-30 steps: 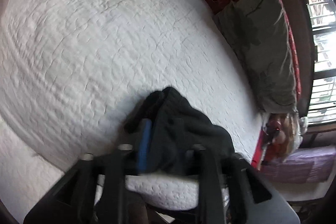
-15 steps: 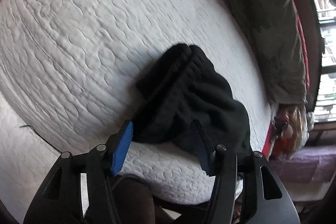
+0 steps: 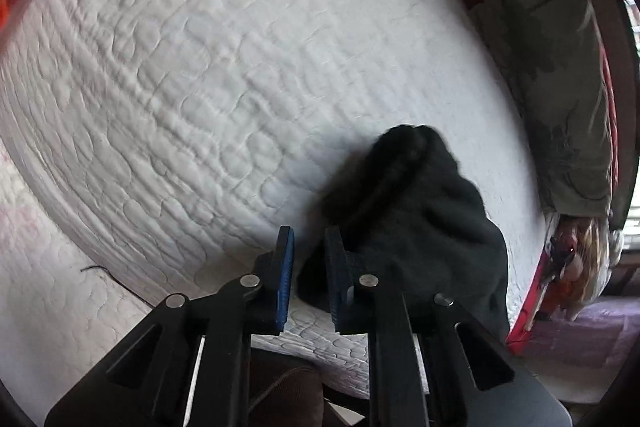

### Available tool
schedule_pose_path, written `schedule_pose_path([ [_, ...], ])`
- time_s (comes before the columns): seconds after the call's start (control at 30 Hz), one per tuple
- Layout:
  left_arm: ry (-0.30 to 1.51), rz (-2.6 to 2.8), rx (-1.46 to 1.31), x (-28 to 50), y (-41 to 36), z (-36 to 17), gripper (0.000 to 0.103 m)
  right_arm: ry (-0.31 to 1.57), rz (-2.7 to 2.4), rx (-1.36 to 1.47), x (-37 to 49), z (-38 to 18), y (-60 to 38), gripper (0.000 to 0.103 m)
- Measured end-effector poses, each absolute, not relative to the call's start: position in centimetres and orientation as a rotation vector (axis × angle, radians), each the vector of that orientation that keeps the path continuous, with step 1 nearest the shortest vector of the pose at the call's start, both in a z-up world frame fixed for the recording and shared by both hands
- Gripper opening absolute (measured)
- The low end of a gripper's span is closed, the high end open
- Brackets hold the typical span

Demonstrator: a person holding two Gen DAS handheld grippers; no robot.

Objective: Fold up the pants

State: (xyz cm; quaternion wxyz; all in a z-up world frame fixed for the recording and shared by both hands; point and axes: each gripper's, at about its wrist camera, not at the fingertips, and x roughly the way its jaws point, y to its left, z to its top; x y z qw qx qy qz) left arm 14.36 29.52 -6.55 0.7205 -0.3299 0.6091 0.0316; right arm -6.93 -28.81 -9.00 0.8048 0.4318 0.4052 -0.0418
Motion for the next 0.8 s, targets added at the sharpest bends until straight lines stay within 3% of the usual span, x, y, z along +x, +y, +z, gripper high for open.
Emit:
schedule_pose_path([
  [0.17, 1.3, -0.052, -0.843, 12.5, 30.5, -6.0, 0.014, 0.894, -0.12, 1.014, -7.8, -11.7, -29.7, 0.009],
  [0.23, 1.26, -0.1, -0.878, 11.1, 30.5, -5.6, 0.027, 0.893, -0.118, 1.009, -7.9, -11.6, -29.6, 0.01],
  [0.27, 1.247, -0.112, -0.883, 10.4, 30.3, -5.5, 0.045, 0.895, -0.117, 1.0, -8.0, -11.6, -29.6, 0.011],
  [0.3, 1.239, -0.115, -0.888, 9.9, 30.2, -5.6, 0.056, 0.897, -0.116, 0.995, -7.8, -11.5, -29.5, 0.013],
  [0.33, 1.224, -0.112, -0.916, 9.3, 30.1, -5.8, 0.056, 0.898, -0.117, 0.997, -7.6, -11.4, -29.5, 0.014],
  [0.5, 1.183, -0.143, -1.075, 7.4, 29.4, -7.2, 0.056, 0.902, -0.121, 1.009, -7.3, -11.6, -29.3, 0.014],
  [0.67, 1.193, -0.079, -1.022, 8.5, 28.4, -7.4, 0.055, 0.911, -0.12, 0.997, -7.2, -11.5, -29.5, 0.014],
  [0.73, 1.193, -0.059, -0.998, 9.3, 28.4, -7.2, 0.043, 0.913, -0.123, 0.995, -7.0, -11.5, -29.4, 0.014],
  [0.77, 1.198, -0.055, -0.984, 9.7, 28.3, -7.0, 0.021, 0.913, -0.124, 0.995, -6.9, -11.5, -29.4, 0.014],
  [0.8, 1.215, -0.052, -0.971, 10.4, 28.1, -6.9, 0.015, 0.913, -0.124, 0.993, -6.8, -11.4, -29.3, 0.014],
])
